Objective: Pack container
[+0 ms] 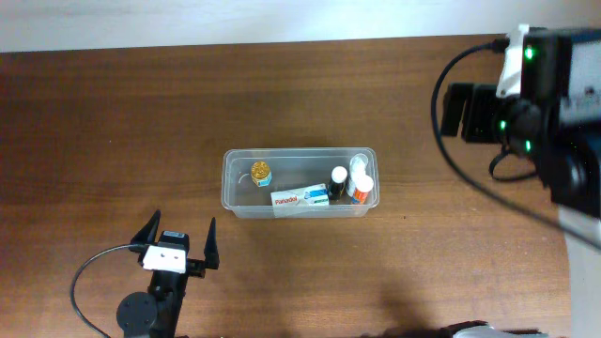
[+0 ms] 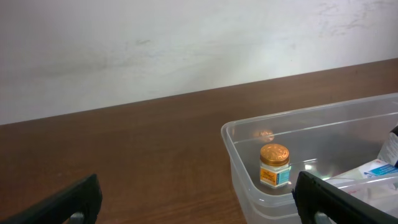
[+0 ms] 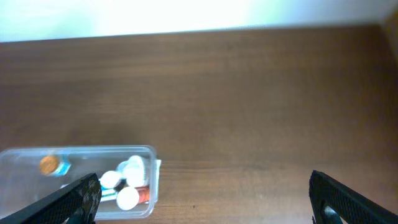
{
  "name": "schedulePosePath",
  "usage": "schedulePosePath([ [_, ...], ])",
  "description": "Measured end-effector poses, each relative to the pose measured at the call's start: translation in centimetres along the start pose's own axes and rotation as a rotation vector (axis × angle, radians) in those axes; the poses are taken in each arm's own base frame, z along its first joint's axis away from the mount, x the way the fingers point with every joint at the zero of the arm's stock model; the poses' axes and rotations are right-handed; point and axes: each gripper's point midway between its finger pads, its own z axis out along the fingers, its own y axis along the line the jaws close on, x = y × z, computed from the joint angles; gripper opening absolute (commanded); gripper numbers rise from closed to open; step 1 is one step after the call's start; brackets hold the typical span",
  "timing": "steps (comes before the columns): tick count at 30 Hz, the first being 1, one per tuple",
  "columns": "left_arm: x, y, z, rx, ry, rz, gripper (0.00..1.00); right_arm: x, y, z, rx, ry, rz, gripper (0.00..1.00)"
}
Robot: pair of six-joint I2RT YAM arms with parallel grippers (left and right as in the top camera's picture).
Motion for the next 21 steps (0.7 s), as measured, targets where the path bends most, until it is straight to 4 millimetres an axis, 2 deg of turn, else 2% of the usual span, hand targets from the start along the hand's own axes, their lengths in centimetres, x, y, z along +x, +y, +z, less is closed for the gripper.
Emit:
schedulePosePath([
  [7, 0.0, 0.0, 0.0, 0.0, 0.0, 0.0, 0.99, -1.2, 0.4, -4.1, -0.047, -0.168, -0.022, 0.98],
  [12, 0.0, 0.0, 0.0, 0.0, 0.002, 0.0, 0.99, -0.1, 0.2, -5.8, -0.082, -0.313, -0.014, 0.98],
  [15, 0.0, 0.0, 0.0, 0.0, 0.002, 0.0, 0.99, 1.3, 0.3, -5.6, -0.109, -0.406, -0.006, 0.98],
  [21, 0.0, 0.0, 0.0, 0.0, 0.002, 0.0, 0.99, 5.8, 0.7, -3.0, -0.165, -0.516, -0.004, 0.98],
])
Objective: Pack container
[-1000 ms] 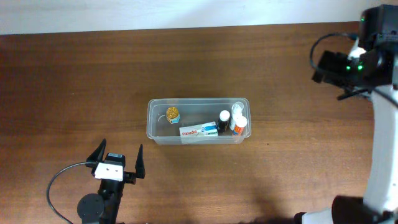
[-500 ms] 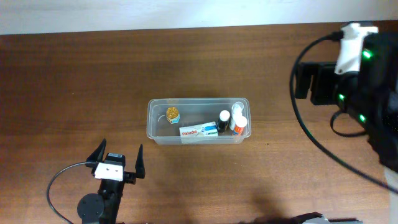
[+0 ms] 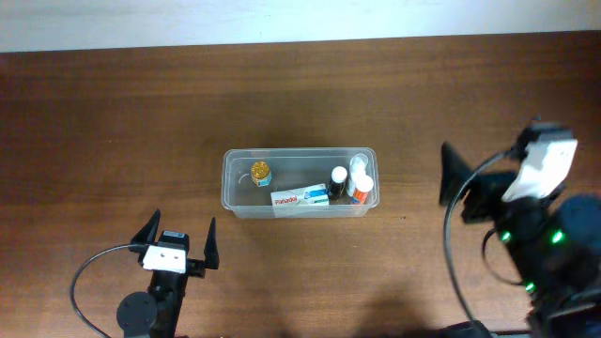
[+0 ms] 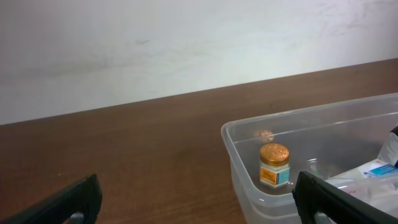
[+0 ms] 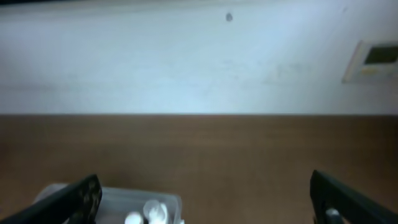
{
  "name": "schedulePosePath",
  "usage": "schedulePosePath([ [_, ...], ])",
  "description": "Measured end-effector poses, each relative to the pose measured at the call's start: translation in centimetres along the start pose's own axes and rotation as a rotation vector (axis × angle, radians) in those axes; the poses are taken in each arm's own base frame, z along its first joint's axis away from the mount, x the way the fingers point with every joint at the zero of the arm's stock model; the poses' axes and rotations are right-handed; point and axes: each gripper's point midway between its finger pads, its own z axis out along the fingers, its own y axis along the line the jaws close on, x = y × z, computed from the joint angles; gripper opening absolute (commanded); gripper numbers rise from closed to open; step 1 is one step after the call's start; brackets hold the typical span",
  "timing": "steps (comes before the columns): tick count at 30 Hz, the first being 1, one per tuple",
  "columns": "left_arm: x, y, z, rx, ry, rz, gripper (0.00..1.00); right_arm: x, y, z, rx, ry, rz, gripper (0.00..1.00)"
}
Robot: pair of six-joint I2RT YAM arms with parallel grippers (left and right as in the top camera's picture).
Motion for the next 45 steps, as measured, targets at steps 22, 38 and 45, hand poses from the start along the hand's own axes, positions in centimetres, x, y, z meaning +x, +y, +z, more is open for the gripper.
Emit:
schedulePosePath([
  [22, 0.0, 0.0, 0.0, 0.0, 0.0, 0.0, 0.99, 12.7, 0.0, 1.5, -0.11, -0.329, 0.003, 0.98],
  [38, 0.0, 0.0, 0.0, -0.001, 0.0, 0.0, 0.99, 17.2, -3.0, 3.2, 0.007, -0.299, 0.013, 0.98],
  [45, 0.0, 0.0, 0.0, 0.0, 0.0, 0.0, 0.99, 18.7, -3.5, 3.3, 0.032, -0.266, 0.016, 0.98],
])
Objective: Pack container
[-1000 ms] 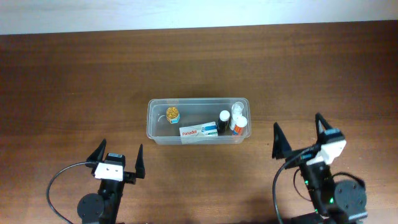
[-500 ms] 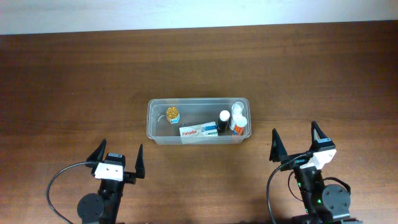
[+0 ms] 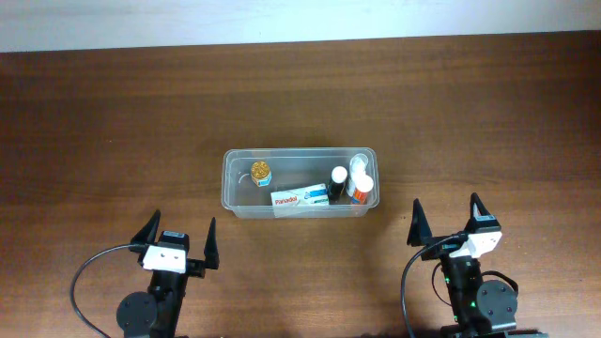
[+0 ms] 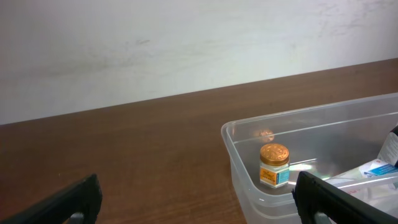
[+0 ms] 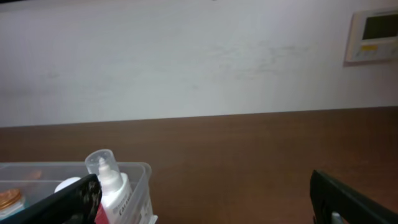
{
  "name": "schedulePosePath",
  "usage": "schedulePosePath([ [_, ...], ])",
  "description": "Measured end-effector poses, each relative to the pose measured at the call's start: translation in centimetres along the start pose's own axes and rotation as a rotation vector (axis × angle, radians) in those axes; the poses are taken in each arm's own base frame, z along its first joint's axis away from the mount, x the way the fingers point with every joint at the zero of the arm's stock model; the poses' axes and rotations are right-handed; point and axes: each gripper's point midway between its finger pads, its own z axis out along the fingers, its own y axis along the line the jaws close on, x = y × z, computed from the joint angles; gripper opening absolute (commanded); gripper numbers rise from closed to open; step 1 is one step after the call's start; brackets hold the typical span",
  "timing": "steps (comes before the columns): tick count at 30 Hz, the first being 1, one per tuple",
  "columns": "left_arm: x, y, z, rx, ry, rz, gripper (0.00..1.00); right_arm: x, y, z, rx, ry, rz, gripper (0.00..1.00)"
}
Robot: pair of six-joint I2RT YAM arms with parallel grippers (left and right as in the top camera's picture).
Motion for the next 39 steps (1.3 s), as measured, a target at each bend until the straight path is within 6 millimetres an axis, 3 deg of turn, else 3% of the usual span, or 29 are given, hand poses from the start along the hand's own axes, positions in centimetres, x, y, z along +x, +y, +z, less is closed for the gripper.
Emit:
schedulePosePath([
  [7, 0.0, 0.0, 0.0, -0.001, 0.0, 0.0, 0.99, 2.8, -0.6, -0.2, 0.019, 0.113, 0.0, 0.98],
  [20, 0.0, 0.0, 0.0, -0.001, 0.0, 0.0, 0.99, 2.8, 0.0, -0.2, -0.02, 0.113, -0.104, 0.98],
  [39, 0.0, 0.0, 0.0, 0.0, 0.0, 0.0, 0.99, 2.8, -0.1, -0.2, -0.016, 0.112, -0.107, 0.98],
])
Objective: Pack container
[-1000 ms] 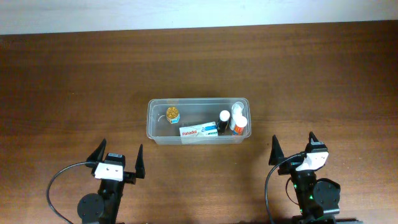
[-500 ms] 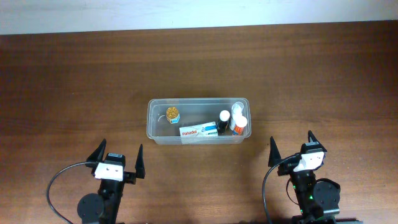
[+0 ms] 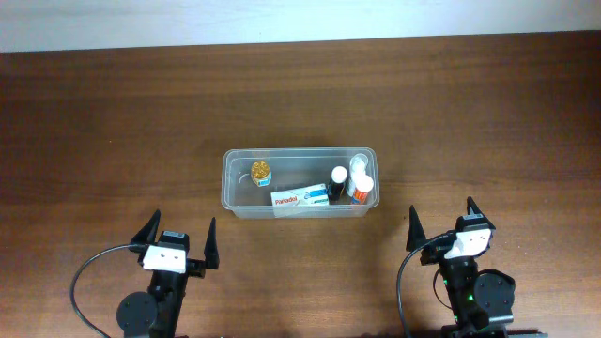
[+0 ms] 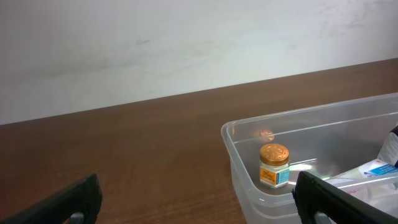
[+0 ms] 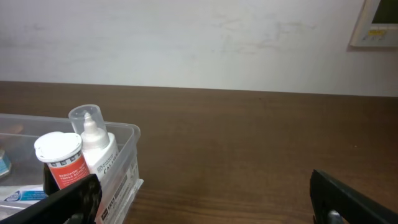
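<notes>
A clear plastic container [image 3: 228,192] stands mid-table. Inside lie a small gold-lidded jar [image 3: 260,173], a white medicine box [image 3: 300,197], a dark bottle with a white cap [image 3: 337,182], a white dropper bottle [image 3: 358,167] and an orange-labelled bottle [image 3: 362,189]. My left gripper [image 3: 178,242] rests open near the front edge, left of the container, holding nothing; its view shows the jar [image 4: 274,165]. My right gripper [image 3: 441,225] rests open at the front right, holding nothing; its view shows the dropper bottle [image 5: 94,140] and orange-labelled bottle [image 5: 60,163].
The brown wooden table [image 3: 113,122] runs back to a white wall [image 4: 186,43]. A thermostat-like panel [image 5: 379,28] hangs on the wall at the right. Black cables loop beside each arm base.
The right gripper has shifted slightly left and turned a little toward the container, so its view now shows the bottles closer. The left arm and the container's contents have not moved.
The right arm was raised high at the table's back right, open. Then it stood lower at the right side. Then it sat near the front edge right of the container, where it stays now. The left arm stayed open and still throughout.
</notes>
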{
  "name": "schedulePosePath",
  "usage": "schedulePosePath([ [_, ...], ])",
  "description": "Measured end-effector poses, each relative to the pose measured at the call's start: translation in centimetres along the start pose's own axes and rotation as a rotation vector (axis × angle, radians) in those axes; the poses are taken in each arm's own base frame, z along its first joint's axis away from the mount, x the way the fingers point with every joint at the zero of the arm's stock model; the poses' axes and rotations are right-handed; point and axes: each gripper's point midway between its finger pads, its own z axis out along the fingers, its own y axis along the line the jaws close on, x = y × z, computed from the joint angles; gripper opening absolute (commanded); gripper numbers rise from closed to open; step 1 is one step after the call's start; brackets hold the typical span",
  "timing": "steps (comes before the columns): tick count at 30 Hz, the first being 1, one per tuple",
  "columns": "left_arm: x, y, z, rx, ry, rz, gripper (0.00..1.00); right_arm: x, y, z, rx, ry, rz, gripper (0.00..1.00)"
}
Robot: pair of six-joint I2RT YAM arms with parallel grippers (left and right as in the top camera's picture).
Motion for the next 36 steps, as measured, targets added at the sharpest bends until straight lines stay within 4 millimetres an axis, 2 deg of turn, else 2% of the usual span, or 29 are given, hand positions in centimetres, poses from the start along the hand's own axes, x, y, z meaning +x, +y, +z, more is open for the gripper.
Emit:
schedulePosePath([
  [25, 0.0, 0.0, 0.0, 0.0, 0.0, 0.0, 0.99, 0.0, 0.4, 0.0, -0.018, 0.0, -0.005, 0.98],
  [31, 0.0, 0.0, 0.0, 0.0, 0.0, 0.0, 0.99, 0.0, -0.7, 0.0, 0.028, 0.0, -0.002, 0.98],
  [36, 0.0, 0.0, 0.0, 0.0, 0.0, 0.0, 0.99, 0.0, -0.8, 0.0, 0.033, 0.0, -0.001, 0.98],
])
